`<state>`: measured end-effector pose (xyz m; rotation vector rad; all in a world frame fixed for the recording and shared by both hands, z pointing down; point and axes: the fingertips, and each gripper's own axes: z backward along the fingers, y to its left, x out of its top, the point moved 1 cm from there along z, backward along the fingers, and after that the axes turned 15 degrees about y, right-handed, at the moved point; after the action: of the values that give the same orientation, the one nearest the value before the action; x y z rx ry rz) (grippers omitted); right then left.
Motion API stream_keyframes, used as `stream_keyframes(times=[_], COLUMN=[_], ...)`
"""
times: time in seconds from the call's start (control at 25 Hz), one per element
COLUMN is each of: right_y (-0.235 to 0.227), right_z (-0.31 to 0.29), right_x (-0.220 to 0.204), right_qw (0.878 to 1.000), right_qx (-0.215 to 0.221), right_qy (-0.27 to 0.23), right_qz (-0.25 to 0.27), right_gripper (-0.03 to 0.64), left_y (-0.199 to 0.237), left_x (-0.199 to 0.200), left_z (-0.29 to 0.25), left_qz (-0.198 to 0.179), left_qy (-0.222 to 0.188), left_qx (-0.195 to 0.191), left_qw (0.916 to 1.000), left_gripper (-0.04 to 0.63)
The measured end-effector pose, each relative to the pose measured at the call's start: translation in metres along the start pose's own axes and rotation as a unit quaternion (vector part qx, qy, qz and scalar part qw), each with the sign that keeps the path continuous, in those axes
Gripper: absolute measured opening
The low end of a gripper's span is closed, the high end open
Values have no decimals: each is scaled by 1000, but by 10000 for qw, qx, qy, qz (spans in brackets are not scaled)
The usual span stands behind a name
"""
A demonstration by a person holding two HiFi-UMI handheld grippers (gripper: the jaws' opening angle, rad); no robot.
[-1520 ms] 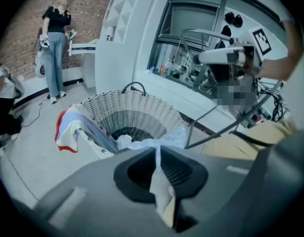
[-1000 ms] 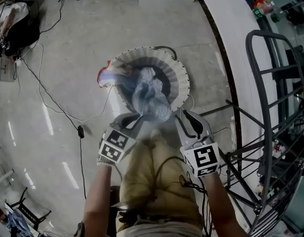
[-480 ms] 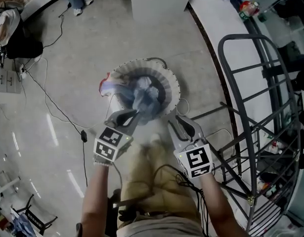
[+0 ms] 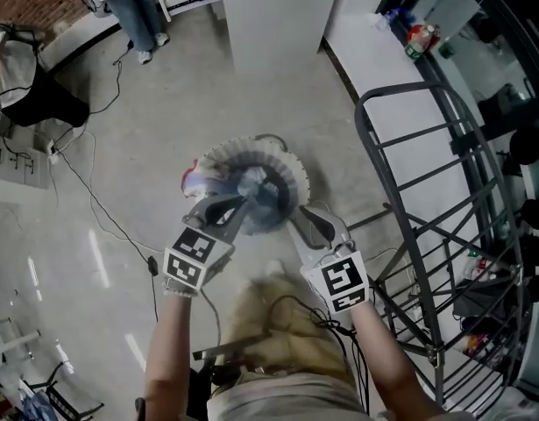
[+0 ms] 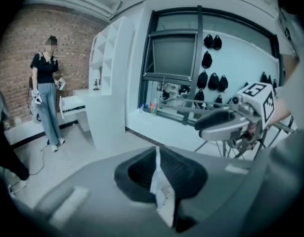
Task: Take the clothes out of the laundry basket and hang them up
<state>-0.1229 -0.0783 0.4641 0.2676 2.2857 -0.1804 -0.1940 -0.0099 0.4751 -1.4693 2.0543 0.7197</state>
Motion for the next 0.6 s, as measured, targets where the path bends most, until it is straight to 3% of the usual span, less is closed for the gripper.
stream_keyframes(times=[0.6], right_y=[5], right_z=[33], right_x=[60], right_qw=[9963], right_qx=[250], right_qy=[-517], right_qz=[642], right_gripper=[108], left_y=[-45], left_x=[97], left_z=[48], left_qz=[-972], left_qy=[-634], left_qx=[55], left_qw=[9932], left_gripper=[17])
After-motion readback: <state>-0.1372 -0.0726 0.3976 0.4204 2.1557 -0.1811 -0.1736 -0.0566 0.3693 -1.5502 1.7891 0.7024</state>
